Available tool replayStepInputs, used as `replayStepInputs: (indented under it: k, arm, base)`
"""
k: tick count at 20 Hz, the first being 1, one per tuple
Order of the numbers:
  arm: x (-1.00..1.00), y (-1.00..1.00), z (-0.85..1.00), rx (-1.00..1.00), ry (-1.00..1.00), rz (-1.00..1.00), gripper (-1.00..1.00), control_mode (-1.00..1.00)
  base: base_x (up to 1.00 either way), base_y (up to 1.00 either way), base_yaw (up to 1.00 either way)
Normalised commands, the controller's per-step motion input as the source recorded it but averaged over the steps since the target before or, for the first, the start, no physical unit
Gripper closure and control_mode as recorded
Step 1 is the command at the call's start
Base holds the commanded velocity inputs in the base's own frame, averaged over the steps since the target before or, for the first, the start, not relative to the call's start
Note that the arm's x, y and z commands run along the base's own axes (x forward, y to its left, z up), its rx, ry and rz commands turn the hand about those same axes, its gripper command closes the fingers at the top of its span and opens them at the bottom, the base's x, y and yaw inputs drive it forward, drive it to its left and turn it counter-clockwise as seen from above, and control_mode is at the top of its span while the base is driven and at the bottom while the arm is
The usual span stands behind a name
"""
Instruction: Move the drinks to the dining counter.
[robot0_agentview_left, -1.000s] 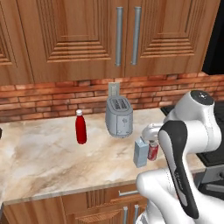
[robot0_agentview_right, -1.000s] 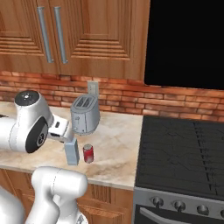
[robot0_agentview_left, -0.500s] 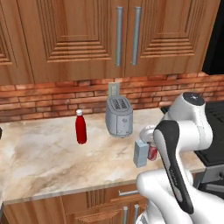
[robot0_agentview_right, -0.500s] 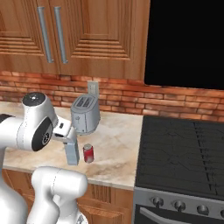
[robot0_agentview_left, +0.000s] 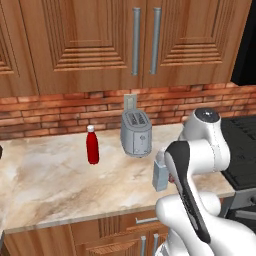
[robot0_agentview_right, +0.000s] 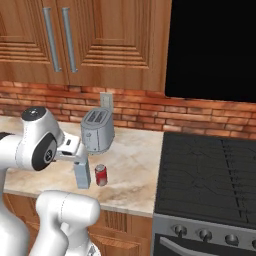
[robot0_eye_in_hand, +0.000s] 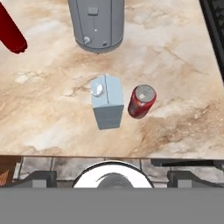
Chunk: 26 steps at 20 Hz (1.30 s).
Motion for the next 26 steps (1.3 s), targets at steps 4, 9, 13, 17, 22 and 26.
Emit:
replayStepInputs:
  k: [4, 9, 13, 17, 22, 26]
  arm:
    - [0.15, 0.00, -0.03, -0.04, 0.00, 0.00, -1.00, -1.00]
    - [0.21, 0.00, 0.00, 0.00, 0.00, 0.00, -1.00, -1.00]
    - [0.31, 0.00, -0.13, 0.01, 0.00, 0.02, -1.00, -1.00]
    - [0.26, 0.00, -0.29, 0.00, 0.00, 0.01, -1.00, -1.00]
    - [0.15, 0.00, -0.38, 0.01, 0.00, 0.01, -1.00, -1.00]
    - [0.13, 0.00, -0.29, 0.00, 0.00, 0.00, -1.00, -1.00]
  base:
    - [0.00, 0.00, 0.00]
    - [0.00, 0.00, 0.00]
    - [0.00, 0.00, 0.00]
    - [0.00, 0.00, 0.00]
    - [0.00, 0.00, 0.00]
    - [0.00, 0.00, 0.00]
